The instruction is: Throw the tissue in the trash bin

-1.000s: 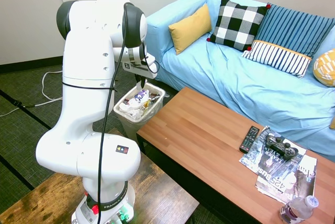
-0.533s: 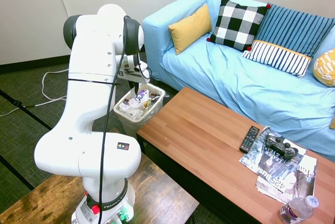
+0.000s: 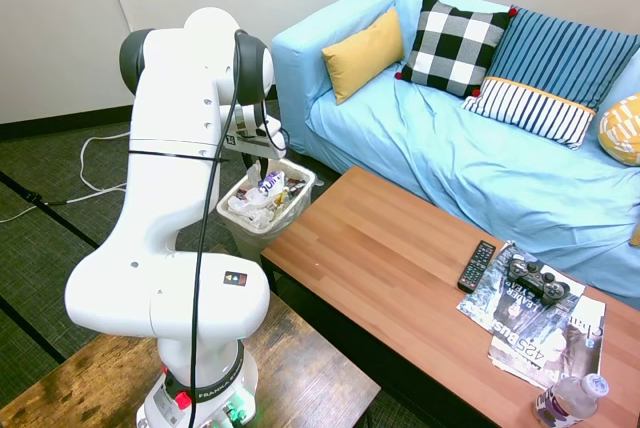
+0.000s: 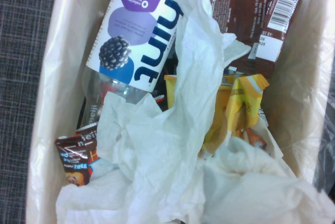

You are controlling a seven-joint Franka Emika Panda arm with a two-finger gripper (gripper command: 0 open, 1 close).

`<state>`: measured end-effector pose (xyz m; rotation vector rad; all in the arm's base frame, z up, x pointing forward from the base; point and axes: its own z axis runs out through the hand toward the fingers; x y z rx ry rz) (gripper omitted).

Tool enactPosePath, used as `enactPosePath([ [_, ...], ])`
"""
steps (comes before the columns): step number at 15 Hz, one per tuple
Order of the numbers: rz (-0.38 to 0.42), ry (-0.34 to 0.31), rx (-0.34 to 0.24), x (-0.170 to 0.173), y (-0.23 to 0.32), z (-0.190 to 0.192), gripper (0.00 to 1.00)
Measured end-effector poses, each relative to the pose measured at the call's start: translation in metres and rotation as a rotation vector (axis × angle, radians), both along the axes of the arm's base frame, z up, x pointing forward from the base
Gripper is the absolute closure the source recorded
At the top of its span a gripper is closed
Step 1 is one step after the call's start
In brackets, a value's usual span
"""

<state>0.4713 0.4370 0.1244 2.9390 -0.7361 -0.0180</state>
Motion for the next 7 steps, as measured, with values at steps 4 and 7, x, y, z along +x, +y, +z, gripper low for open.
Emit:
enactPosePath([
  [4,-0.002,-0.005,-0.001,-0.0011,0.0021,0.0018,0.00],
  [7,-0.007,-0.007,0.000,-0.0009,0.0022,0.0026,0.00],
])
